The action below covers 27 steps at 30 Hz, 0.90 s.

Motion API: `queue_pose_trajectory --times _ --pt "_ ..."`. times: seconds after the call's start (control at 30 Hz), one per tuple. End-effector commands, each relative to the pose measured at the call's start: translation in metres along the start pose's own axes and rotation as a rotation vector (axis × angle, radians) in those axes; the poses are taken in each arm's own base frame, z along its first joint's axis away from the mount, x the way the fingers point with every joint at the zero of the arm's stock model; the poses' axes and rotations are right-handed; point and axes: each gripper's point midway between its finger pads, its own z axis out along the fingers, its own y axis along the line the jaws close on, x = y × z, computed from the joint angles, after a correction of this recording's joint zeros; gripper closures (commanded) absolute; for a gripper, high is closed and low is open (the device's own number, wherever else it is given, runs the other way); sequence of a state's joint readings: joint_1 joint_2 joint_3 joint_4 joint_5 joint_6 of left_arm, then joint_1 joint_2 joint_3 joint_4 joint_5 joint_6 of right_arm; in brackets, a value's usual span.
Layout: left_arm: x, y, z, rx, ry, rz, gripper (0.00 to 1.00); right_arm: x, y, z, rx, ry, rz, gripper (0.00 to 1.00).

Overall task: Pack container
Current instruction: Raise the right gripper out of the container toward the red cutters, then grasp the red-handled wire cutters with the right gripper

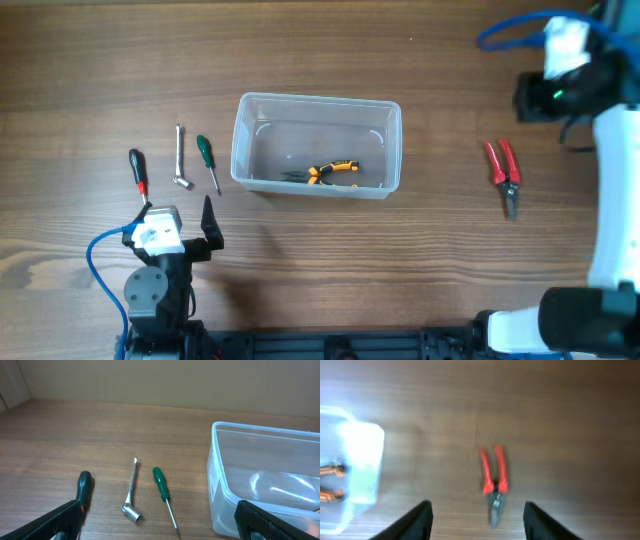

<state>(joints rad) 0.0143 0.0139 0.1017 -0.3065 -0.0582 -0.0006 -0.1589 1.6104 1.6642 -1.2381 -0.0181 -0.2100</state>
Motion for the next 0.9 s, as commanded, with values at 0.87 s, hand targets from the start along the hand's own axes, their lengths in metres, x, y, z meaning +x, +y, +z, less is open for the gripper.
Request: queue_pose_trajectory --times 0.87 --pt "0.001 0.002 0.0 -0.011 -0.004 0.015 0.0 0.113 -0.009 0.189 0.068 0.348 0.031 0.49"
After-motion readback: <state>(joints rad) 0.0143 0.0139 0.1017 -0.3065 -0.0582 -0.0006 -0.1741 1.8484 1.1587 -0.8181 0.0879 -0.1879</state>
